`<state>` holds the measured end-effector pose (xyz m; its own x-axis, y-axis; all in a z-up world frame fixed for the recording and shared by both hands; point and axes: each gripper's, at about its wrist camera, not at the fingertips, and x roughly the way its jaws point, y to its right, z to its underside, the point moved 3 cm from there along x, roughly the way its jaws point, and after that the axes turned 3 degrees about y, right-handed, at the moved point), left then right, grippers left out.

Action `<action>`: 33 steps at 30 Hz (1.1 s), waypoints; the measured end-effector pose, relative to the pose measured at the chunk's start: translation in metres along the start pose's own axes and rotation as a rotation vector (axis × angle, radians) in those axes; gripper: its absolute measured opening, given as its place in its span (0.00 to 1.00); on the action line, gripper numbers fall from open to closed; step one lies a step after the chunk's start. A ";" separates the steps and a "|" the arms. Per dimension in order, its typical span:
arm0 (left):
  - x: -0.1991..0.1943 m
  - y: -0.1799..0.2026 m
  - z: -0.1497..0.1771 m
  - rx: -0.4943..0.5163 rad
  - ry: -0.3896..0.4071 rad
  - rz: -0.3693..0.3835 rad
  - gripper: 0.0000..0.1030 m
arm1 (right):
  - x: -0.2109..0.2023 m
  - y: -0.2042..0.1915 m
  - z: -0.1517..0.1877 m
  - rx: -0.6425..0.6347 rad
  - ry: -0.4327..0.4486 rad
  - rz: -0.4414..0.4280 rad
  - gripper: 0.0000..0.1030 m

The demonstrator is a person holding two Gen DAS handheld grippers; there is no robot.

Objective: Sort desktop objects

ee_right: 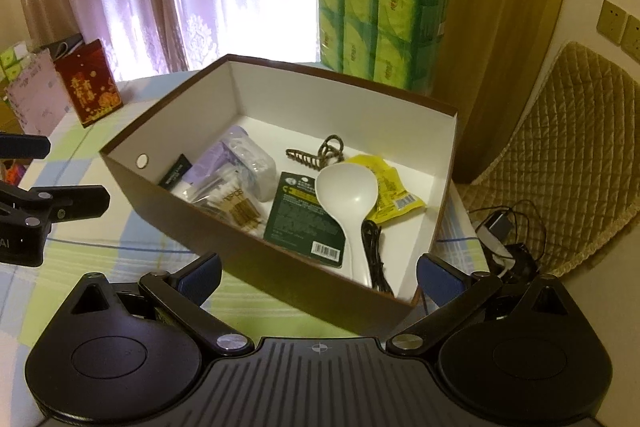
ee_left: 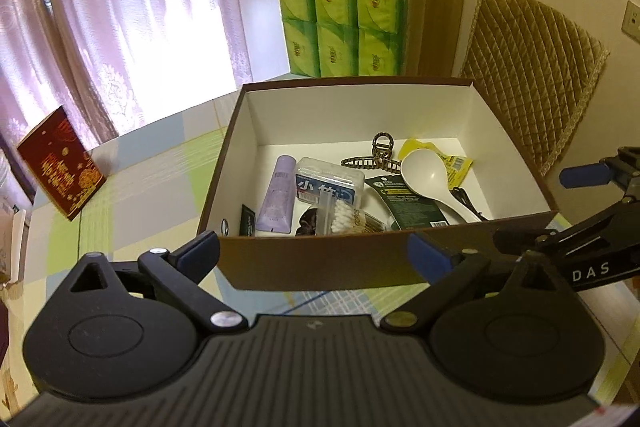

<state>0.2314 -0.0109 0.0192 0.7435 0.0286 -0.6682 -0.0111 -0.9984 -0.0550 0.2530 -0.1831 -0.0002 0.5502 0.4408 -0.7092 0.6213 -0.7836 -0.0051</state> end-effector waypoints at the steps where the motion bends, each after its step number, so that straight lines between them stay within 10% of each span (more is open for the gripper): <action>1: -0.004 0.001 0.002 -0.003 0.004 -0.002 0.97 | -0.003 -0.001 0.002 0.002 0.002 -0.003 0.98; 33: -0.051 0.034 0.074 -0.064 -0.074 0.035 0.99 | -0.047 -0.002 0.058 0.125 -0.004 -0.037 0.98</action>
<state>0.1433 -0.0432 -0.0036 0.6922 -0.0051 -0.7217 0.0086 -0.9998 0.0153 0.1936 -0.2274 -0.0078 0.5259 0.4690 -0.7096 0.5665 -0.8154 -0.1190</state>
